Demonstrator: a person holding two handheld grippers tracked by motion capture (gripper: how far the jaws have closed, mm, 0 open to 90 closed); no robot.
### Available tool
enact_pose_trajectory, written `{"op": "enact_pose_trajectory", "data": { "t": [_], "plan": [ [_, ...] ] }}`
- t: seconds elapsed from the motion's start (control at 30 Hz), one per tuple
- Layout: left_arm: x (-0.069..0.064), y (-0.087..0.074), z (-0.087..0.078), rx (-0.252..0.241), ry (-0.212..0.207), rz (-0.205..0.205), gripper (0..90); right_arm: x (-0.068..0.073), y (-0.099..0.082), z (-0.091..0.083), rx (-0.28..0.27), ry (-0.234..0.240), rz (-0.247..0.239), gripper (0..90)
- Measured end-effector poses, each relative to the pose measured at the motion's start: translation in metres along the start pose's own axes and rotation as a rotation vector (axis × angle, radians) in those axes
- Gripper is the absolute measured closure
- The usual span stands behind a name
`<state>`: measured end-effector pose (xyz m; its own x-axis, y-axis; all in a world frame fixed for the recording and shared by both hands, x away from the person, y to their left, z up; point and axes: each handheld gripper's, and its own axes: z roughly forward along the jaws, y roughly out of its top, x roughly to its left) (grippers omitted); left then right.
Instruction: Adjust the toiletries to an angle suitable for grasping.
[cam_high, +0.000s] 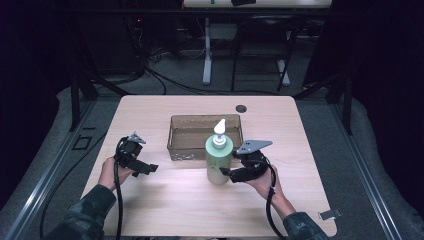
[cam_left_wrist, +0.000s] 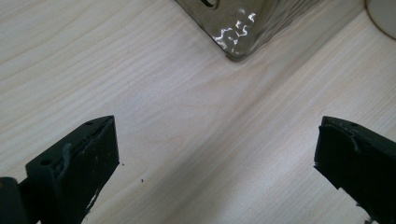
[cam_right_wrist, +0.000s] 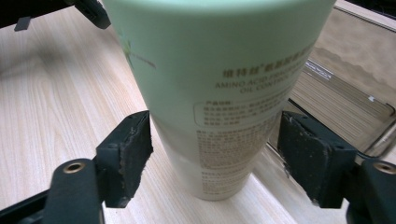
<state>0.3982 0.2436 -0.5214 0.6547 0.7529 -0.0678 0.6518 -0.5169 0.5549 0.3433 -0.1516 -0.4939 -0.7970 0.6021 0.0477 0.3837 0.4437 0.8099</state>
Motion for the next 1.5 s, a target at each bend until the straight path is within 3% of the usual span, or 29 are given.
{"op": "enact_pose_trajectory", "data": {
  "t": [0.83, 1.5],
  "plan": [
    [0.002, -0.006, -0.005, -0.004, 0.007, -0.013, 0.0, 0.016, 0.009, 0.022, -0.003, 0.033, -0.06, 44.3],
    [-0.001, -0.004, -0.004, -0.007, -0.002, -0.003, 0.0, 0.028, 0.019, 0.042, 0.0, 0.053, -0.078, 46.7]
  ]
}}
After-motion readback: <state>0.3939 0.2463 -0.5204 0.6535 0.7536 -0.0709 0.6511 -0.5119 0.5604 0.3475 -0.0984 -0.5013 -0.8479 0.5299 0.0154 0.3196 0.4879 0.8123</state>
